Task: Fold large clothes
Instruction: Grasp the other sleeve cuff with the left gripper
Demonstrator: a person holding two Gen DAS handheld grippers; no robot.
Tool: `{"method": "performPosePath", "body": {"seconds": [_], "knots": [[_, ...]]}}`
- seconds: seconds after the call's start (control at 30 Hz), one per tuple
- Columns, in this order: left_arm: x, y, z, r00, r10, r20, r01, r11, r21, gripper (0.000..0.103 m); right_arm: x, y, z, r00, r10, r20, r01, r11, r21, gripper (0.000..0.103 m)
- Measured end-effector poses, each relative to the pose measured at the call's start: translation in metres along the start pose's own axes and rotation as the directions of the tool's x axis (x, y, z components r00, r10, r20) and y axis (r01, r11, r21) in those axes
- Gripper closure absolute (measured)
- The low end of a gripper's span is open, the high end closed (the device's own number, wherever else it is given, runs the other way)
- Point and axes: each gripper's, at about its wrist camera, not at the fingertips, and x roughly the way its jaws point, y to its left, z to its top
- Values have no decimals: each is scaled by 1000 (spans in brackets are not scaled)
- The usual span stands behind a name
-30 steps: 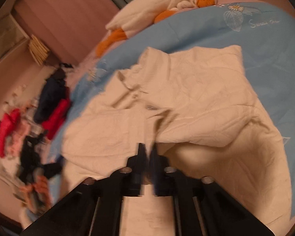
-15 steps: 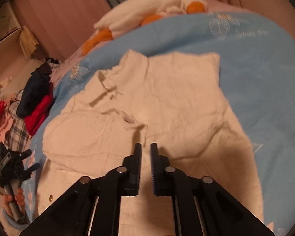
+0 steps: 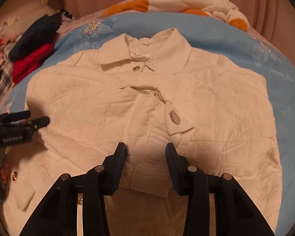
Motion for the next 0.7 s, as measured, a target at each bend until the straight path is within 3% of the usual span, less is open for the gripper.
{"method": "performPosePath", "body": {"seconds": [0.13,0.2,0.27,0.33,0.4,0.47,0.57,0.7], "knots": [[-9,-2,0,1000,-15,-11,14,1000,-17,11,-6,-1,2,1000,4,-3,-3,1000,27,60],[-26,0,-6,999,-55,2,55,997,-57,11,-18,1,0,1000,18,0,-18,999,46,59],[-46,7,-17,997,-81,10,81,993,-87,11,-33,-2,-6,998,58,13,-58,996,63,53],[-65,16,-30,993,-118,17,119,986,-116,10,-52,-7,-18,997,78,29,-80,994,81,41],[-83,34,-50,982,-189,19,189,967,-168,8,-70,-16,-33,995,88,38,-91,991,103,40],[-95,47,-72,974,-226,11,223,950,-218,2,-90,-32,-56,994,97,42,-102,984,149,40],[-105,65,-103,969,-249,-4,239,933,-270,2,-109,-61,-88,994,102,39,-109,966,236,40],[-109,75,-139,939,-342,-32,313,892,-327,2,-129,-97,-126,995,94,20,-95,931,352,40]]}}
